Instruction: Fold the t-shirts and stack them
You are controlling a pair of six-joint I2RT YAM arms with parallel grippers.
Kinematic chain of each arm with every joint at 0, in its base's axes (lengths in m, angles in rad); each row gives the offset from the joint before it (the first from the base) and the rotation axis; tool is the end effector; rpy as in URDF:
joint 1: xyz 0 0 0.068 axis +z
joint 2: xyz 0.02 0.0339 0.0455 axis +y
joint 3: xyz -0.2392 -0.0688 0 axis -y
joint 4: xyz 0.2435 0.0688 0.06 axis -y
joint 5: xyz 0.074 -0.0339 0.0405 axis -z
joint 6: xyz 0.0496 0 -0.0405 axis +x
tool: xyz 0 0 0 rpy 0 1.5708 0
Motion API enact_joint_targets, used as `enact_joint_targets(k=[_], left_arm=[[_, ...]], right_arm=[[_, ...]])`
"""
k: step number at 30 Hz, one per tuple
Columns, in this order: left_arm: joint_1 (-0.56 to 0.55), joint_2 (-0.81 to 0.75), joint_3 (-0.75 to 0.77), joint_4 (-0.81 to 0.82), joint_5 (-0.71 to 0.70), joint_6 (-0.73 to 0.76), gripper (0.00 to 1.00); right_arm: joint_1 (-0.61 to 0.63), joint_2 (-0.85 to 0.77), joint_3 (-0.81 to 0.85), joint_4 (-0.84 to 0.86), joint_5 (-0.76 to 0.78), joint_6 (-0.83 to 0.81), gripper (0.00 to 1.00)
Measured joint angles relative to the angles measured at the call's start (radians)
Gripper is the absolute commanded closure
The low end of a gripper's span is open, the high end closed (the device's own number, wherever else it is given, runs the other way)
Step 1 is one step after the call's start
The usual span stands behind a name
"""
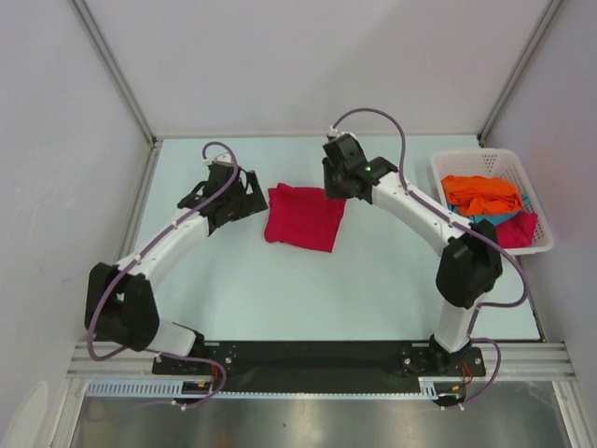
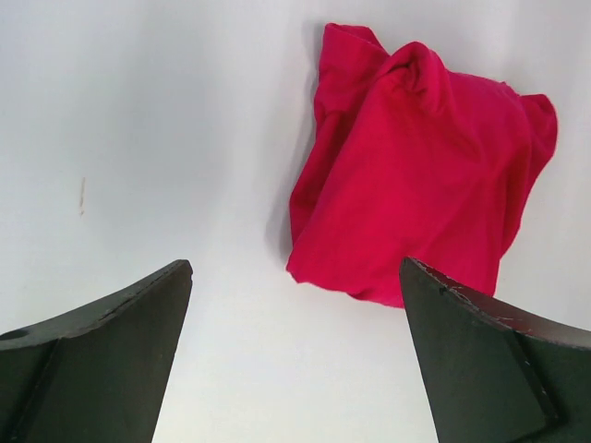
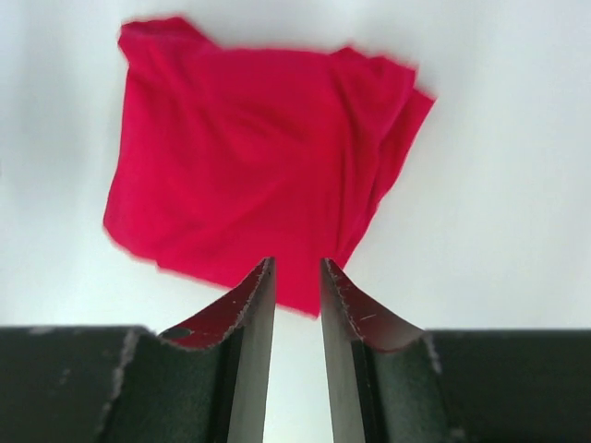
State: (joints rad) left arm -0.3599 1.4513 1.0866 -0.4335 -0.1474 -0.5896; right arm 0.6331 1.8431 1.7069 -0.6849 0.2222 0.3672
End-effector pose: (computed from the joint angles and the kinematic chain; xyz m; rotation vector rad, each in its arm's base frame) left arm 0.3079 -0.1081 0.2321 -0.3431 2.3515 -0.2857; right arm 0.3427 0.2380 0.2807 -0.2114 2.3670 0.2155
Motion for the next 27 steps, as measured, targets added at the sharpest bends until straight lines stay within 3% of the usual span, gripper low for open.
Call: enact_joint_targets(k=[8, 16, 22, 27], left_arm=[[0.029, -0.133, -0.094, -0.008, 0.000, 0.007, 0.00], [0.076, -0.130, -0.123, -0.043, 0.021, 0.035, 0.00], [0.114, -0.010, -0.058, -0.067, 0.090, 0.072, 0.00], [0.119, -0.031, -0.066, -0.092, 0.107, 0.072, 0.00]], right_arm=[[-0.026, -0.085, -0.358, 0.109, -0.164, 0.119, 0.70], [0.024, -0.225, -0.519, 0.161, -0.208, 0.170, 0.69], [0.023, -0.333, -0.621, 0.198, -0.211, 0.200, 0.69], [0.023, -0.377, -0.694, 0.212, -0.212, 0.217, 0.69]])
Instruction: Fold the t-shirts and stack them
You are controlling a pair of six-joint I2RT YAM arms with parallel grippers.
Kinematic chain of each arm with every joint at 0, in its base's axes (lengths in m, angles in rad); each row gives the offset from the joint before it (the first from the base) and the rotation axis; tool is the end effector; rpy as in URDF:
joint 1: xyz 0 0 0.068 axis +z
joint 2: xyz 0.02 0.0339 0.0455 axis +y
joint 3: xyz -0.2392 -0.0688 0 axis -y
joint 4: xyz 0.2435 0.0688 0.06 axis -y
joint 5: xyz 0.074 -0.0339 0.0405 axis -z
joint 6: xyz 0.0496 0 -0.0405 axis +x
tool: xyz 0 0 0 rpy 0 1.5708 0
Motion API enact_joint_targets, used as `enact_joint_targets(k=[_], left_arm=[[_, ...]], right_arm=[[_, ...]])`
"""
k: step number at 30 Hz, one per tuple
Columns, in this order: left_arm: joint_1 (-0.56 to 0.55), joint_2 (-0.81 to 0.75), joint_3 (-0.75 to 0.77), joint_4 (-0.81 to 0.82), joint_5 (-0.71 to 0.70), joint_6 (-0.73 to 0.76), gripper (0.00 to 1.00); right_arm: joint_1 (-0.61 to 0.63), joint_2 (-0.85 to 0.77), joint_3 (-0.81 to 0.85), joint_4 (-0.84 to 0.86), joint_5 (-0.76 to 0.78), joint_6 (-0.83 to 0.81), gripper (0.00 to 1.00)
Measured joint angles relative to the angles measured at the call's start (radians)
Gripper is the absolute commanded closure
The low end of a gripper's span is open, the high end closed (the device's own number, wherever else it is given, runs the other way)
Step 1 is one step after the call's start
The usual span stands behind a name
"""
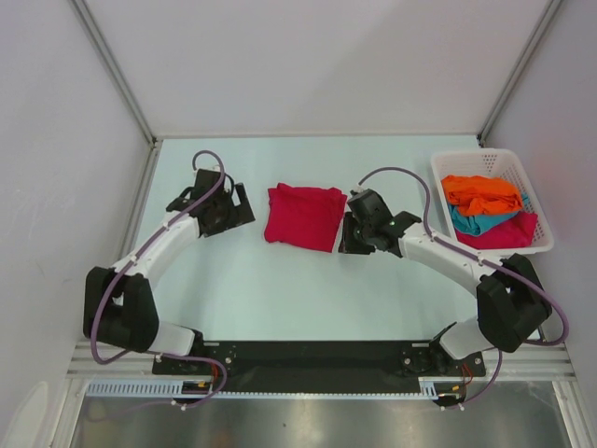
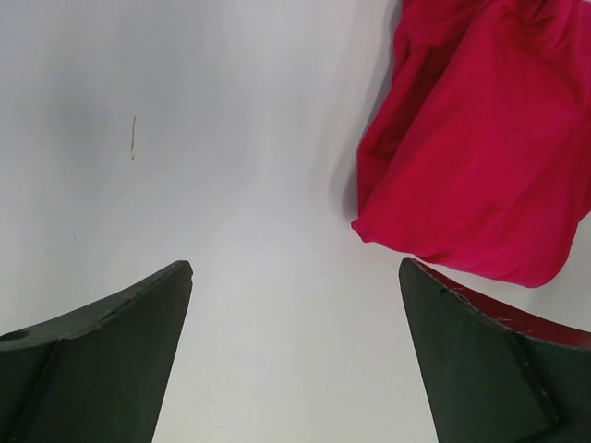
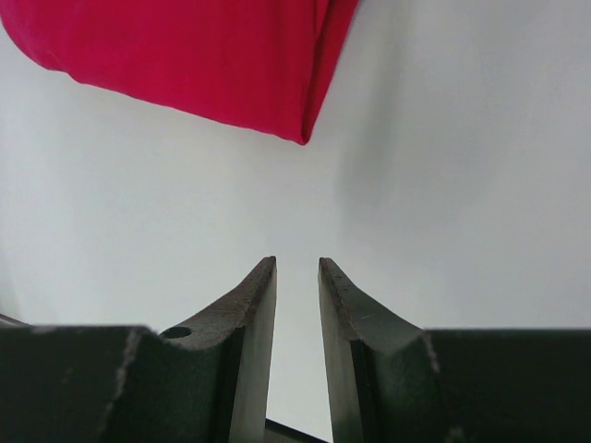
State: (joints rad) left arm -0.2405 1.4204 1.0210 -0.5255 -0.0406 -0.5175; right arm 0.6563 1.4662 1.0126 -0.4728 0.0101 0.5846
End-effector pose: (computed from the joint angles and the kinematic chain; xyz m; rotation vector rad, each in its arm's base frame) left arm 0.2979 -0.0710 0.2119 -0.3640 2.4879 -0.2639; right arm 0.2494 0.1915 0.1998 -0.0877 2.5672 0.4880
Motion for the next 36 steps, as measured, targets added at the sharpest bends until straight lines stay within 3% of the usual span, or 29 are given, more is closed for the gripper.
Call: enact_joint_targets(k=[9, 36], left_arm=[[0.001, -0.124, -0.052, -0.008, -0.026, -0.001, 0.00], [0.058, -0.149, -0.100, 0.050, -0.011, 0.004, 0.00]], right_arm=[[0.003, -0.008, -0.053, 0.022, 0.000, 0.022, 0.69], [0.021, 0.002, -0.053, 0.034, 0.001, 0.026, 0.70]])
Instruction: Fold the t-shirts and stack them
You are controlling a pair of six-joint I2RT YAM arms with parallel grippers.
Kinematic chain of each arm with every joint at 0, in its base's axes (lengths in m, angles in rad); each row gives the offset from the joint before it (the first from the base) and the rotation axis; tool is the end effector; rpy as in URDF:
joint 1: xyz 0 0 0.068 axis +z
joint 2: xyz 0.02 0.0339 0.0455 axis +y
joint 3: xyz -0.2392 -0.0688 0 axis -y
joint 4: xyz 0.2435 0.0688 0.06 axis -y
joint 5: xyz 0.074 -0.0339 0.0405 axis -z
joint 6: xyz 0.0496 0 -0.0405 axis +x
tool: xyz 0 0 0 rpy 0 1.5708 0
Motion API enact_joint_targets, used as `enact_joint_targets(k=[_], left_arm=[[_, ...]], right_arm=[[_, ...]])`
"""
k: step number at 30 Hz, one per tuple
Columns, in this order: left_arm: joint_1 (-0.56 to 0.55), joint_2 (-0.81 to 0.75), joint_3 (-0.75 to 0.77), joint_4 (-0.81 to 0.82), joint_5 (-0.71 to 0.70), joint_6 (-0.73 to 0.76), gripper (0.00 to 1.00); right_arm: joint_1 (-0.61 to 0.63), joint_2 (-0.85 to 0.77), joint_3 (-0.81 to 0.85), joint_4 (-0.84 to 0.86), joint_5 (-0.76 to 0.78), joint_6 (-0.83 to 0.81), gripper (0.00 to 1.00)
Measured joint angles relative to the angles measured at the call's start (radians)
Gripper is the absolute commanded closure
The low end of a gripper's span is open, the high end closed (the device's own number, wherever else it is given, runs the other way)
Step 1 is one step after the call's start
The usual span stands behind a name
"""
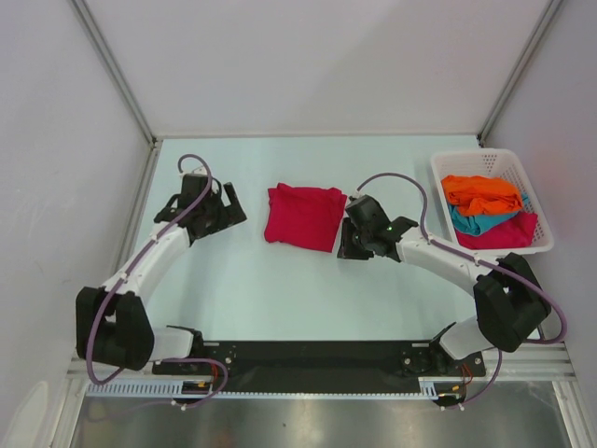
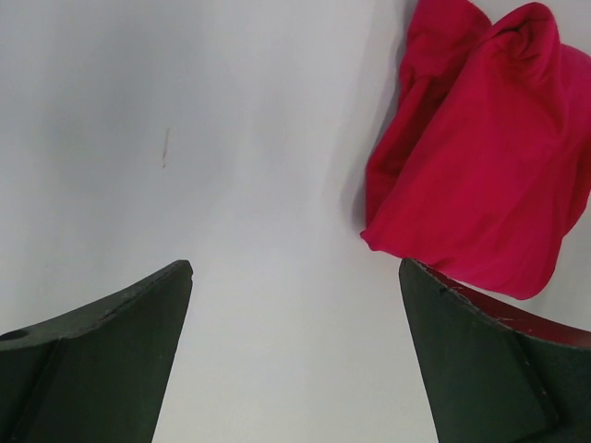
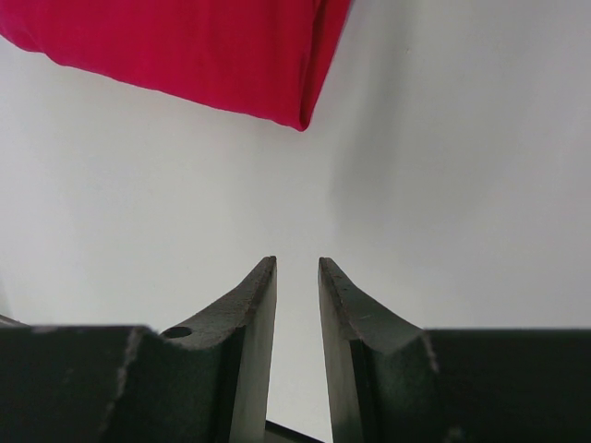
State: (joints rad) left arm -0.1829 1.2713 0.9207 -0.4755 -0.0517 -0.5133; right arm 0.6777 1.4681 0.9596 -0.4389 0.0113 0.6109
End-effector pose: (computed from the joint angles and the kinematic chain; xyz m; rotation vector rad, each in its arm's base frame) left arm 0.2782 -0.0489 0.2239 -0.4207 2.3750 -0.2627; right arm 0.2415 0.1936 0.1849 -0.0819 2.5923 0.4902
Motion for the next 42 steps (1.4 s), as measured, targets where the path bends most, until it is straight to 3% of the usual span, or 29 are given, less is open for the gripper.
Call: enact_joint_targets(k=[6, 16, 24, 42], left_arm=[[0.002, 0.164, 0.121, 0.005, 0.092, 0.002, 0.01], [0.004, 0.217, 0.183, 0.002, 0.154, 0.019, 0.01], [0.020, 0.449, 0.375, -0.039, 0.264, 0.046, 0.01], [-0.002, 0.652, 0.633, -0.058, 0.323, 0.061, 0.00]], right_arm=[[0.000, 0.000, 0.000, -0.013, 0.011, 0.000, 0.69], [-0.006, -0.015, 0.000, -0.035, 0.033, 0.000, 0.69], [-0.015, -0.029, 0.000, -0.040, 0.032, -0.001, 0.69], [-0.078, -0.100, -0.039, -0.065, 0.031, -0.009, 0.68]])
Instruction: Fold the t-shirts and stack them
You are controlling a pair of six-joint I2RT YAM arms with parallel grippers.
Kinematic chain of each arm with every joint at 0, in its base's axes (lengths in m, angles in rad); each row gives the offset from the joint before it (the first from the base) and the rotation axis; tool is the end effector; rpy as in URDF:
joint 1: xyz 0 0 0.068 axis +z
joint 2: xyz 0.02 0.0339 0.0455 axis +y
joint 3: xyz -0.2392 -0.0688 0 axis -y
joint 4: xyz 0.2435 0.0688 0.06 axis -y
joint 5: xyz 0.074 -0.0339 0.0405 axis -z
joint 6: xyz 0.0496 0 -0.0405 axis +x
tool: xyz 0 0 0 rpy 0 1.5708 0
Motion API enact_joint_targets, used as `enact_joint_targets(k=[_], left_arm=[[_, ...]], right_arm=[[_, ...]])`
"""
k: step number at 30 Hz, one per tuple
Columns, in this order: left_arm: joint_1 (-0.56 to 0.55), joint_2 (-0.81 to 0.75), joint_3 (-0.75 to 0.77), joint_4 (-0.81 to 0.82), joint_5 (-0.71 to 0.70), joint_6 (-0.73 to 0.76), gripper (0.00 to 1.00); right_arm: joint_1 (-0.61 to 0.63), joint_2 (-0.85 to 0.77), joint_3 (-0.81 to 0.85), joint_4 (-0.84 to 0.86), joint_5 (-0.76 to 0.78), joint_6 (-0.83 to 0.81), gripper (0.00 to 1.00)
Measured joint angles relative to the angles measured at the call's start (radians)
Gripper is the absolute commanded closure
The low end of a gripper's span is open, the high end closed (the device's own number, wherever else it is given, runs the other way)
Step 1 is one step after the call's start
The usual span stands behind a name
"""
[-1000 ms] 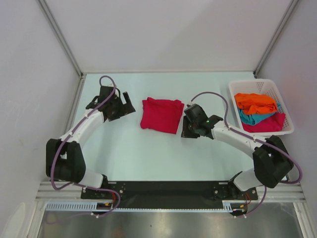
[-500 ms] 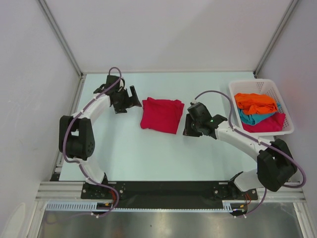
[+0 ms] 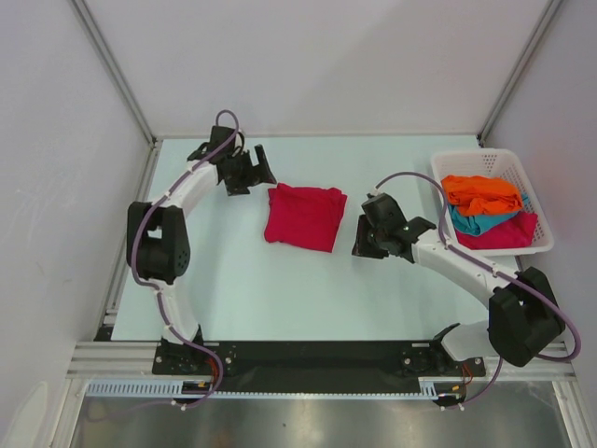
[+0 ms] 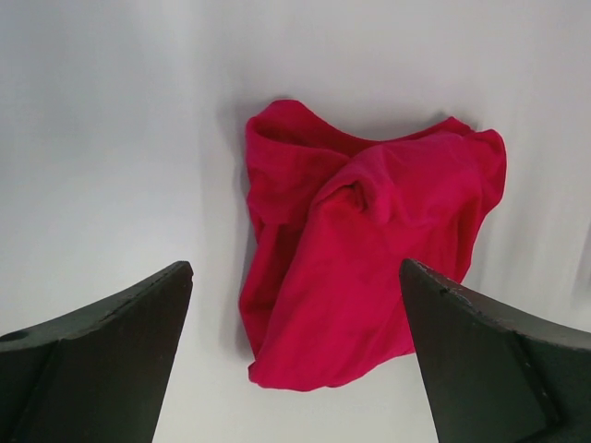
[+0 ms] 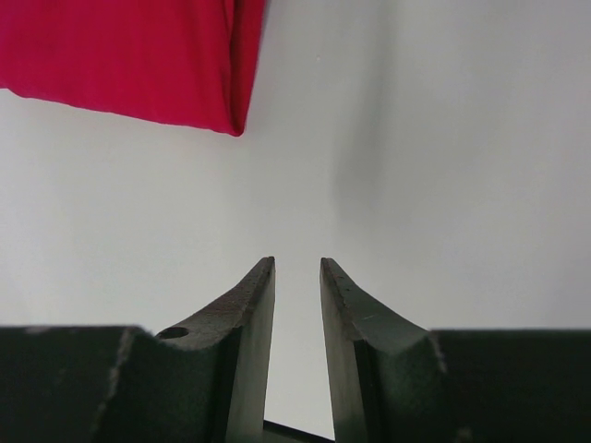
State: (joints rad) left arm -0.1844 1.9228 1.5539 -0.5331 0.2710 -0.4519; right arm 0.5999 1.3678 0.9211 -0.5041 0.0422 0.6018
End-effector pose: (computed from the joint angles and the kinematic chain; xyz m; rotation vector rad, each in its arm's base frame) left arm 0.4171 -0.0913 0.2106 -0.2181 2.5170 -0.6011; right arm 0.2398 0.1615 0.1962 0.0199 2.5751 0.4215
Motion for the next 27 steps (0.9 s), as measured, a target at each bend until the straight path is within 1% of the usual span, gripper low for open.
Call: enact_joint_targets(k=[4, 11, 13, 15, 24, 27], left_arm=[[-0.061, 0.027, 0.024, 0.009, -0.002, 0.004, 0.00], [-0.275, 0.034, 0.088, 0.022, 0.003, 0.051, 0.01], [-0.316, 0.037, 0.105, 0.035, 0.022, 0.055, 0.01], [-0.325, 0.047, 0.117, 0.045, 0.026, 0.061, 0.00], [-0.282, 0.148, 0.122, 0.060, 0.021, 0.061, 0.01], [-0.282, 0.184, 0.150, 0.061, 0.021, 0.062, 0.01]], right_arm=[[-0.004, 0.010, 0.000, 0.002, -0.005, -0.001, 0.68], [-0.005, 0.056, 0.000, 0.009, -0.015, -0.003, 0.69], [-0.005, 0.064, 0.000, 0.009, -0.019, -0.003, 0.69], [-0.005, 0.065, 0.000, 0.008, -0.022, -0.003, 0.69], [-0.005, 0.065, 0.000, -0.003, -0.022, -0.004, 0.69], [-0.005, 0.065, 0.000, -0.013, -0.021, -0.007, 0.69]])
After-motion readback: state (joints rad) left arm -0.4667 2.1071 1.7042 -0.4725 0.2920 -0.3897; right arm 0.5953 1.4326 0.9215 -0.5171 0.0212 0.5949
